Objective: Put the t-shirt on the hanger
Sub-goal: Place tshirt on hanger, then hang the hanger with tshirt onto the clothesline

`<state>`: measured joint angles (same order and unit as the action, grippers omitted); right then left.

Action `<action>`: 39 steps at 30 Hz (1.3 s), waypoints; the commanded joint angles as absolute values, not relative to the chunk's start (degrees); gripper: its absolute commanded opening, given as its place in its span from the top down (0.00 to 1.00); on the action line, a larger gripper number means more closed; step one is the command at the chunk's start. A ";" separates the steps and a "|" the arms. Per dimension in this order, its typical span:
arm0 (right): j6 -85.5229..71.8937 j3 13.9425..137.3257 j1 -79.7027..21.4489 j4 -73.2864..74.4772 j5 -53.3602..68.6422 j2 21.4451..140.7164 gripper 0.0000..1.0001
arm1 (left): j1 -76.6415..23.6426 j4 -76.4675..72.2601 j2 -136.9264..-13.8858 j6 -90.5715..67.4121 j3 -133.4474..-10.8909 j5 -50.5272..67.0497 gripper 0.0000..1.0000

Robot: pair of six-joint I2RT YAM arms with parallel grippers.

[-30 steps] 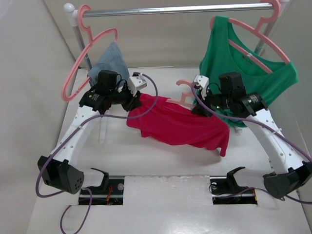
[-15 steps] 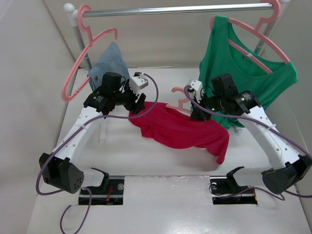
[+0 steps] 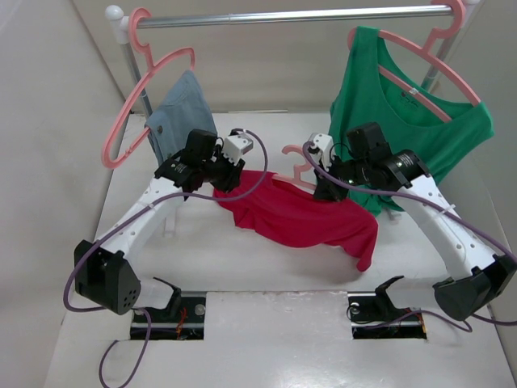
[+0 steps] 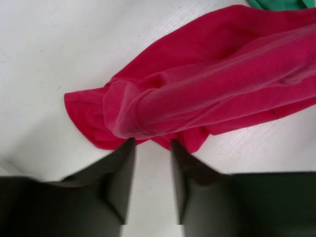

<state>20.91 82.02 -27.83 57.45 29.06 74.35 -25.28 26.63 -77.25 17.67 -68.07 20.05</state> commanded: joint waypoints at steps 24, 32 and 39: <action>11.95 139.30 -30.76 78.23 -6.93 85.52 1.00 | -26.89 21.53 -68.99 24.70 -73.05 29.27 0.32; 11.95 139.83 -22.51 65.58 -6.69 83.94 1.00 | -26.89 20.92 -68.47 24.17 -72.42 29.79 0.32; 11.95 141.68 -18.46 54.77 -1.59 87.36 1.00 | -26.89 20.92 -66.80 24.17 -70.23 29.27 0.32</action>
<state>13.02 139.02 -19.35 67.53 -3.70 86.80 -26.65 22.61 -69.25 24.12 -71.24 28.42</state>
